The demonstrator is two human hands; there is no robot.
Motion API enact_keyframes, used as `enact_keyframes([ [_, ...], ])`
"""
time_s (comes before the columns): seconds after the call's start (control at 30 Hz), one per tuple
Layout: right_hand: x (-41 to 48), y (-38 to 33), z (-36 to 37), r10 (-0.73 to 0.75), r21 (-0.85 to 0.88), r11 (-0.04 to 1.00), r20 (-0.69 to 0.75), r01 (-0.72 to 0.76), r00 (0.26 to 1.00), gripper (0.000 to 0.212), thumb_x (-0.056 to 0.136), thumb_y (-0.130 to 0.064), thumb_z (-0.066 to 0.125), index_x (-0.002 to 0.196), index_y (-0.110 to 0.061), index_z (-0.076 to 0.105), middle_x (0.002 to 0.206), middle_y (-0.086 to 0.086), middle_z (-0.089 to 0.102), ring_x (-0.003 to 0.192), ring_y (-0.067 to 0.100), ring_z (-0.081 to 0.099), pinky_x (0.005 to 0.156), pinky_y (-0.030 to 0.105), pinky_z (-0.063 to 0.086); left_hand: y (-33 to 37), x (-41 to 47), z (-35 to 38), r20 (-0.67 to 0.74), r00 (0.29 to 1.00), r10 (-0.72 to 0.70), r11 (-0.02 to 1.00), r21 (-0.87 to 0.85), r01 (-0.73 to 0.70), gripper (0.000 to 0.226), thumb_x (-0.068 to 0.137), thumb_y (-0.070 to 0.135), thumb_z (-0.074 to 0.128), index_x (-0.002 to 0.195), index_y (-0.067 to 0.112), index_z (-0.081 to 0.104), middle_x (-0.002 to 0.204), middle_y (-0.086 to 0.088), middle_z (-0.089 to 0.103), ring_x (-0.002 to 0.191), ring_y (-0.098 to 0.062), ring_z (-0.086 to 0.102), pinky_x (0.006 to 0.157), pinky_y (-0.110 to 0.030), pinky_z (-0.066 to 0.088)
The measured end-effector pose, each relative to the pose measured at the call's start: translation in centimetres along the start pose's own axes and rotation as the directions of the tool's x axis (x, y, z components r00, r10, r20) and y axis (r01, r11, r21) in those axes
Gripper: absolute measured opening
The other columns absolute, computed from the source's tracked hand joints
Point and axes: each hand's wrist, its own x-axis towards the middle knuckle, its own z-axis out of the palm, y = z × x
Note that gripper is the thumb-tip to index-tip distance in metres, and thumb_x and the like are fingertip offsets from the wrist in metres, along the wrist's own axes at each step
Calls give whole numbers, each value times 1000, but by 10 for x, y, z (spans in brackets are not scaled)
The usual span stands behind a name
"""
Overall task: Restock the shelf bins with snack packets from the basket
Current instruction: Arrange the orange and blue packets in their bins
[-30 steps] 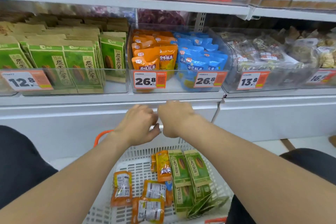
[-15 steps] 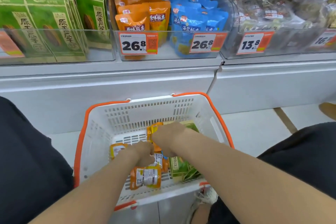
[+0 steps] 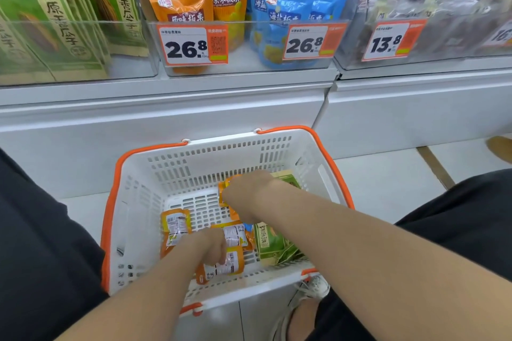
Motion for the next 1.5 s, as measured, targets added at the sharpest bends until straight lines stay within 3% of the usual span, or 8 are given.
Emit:
enact_keyframes([
  [0.17, 5, 1, 0, -8, -23, 1000, -7, 7, 1000, 23, 97, -7, 61, 116, -18, 63, 107, 1, 64, 74, 17, 57, 46, 31, 33, -3, -2, -1, -21, 999, 39, 998, -48, -40, 37, 84, -7, 64, 86, 25, 82, 134, -1, 65, 111, -23, 69, 88, -36, 63],
  [0.43, 1, 5, 1, 69, 27, 997, 103, -72, 992, 15, 97, -2, 62, 100, -16, 58, 89, -2, 53, 73, 16, 52, 59, 33, 40, -11, -31, -26, -64, 998, -12, 898, -439, -17, 39, 88, -3, 56, 82, 23, 85, 71, 1, 64, 55, -14, 57, 53, -26, 47],
  [0.6, -2, 9, 0, 28, 7, 1000, 64, -28, 998, 25, 95, -1, 65, 84, -16, 50, 94, 1, 58, 82, 21, 57, 67, 35, 48, -13, -42, -38, -72, 997, 27, 634, -770, -72, 33, 101, 2, 55, 93, 16, 84, 65, -9, 62, 56, -16, 55, 61, -30, 56],
  [0.77, -4, 12, -2, -20, 37, 999, 164, 14, 986, 61, 79, -52, 86, 119, -19, 54, 99, -5, 51, 105, 24, 59, 89, 45, 57, -11, -52, -53, -76, 996, 47, 290, -953, -87, 26, 102, 0, 58, 108, 10, 81, 86, -18, 70, 57, -13, 49, 76, -34, 61],
  [1.0, -5, 23, -4, 116, 221, 971, -91, -94, 989, 27, 101, -30, 63, 123, -15, 56, 113, 6, 55, 100, 28, 61, 75, 37, 48, -1, -64, -75, -229, 967, 115, -138, -967, -213, 10, 94, 6, 65, 100, 3, 73, 70, -7, 61, 60, -13, 45, 85, -40, 64],
  [1.2, -6, 59, -27, 307, 628, 767, -174, -135, 936, 20, 92, -22, 72, 85, -8, 60, 86, 7, 66, 85, 29, 69, 76, 38, 59, 30, -88, -113, -600, 767, -228, 153, -800, -581, 51, 104, 60, 45, 101, 21, 77, 78, 6, 72, 77, -12, 64, 75, -32, 49],
  [1.37, -19, 68, -46, 319, 930, 366, -170, 45, 932, 16, 100, -8, 63, 112, -3, 55, 79, 17, 75, 65, 27, 77, 60, 35, 61, 33, -97, -127, -847, 500, -180, 401, -527, -749, 50, 109, 56, 36, 90, 27, 73, 83, -2, 75, 81, -23, 72, 77, -48, 59],
  [1.5, -28, 58, -62, 220, 921, 364, -230, 139, 948, 25, 100, -6, 64, 119, -3, 48, 85, 22, 75, 66, 28, 77, 65, 40, 64, 32, -104, -135, -894, 387, -224, 413, -447, -794, 49, 113, 44, 33, 86, 21, 65, 77, -4, 69, 73, -16, 65, 73, -43, 52],
])
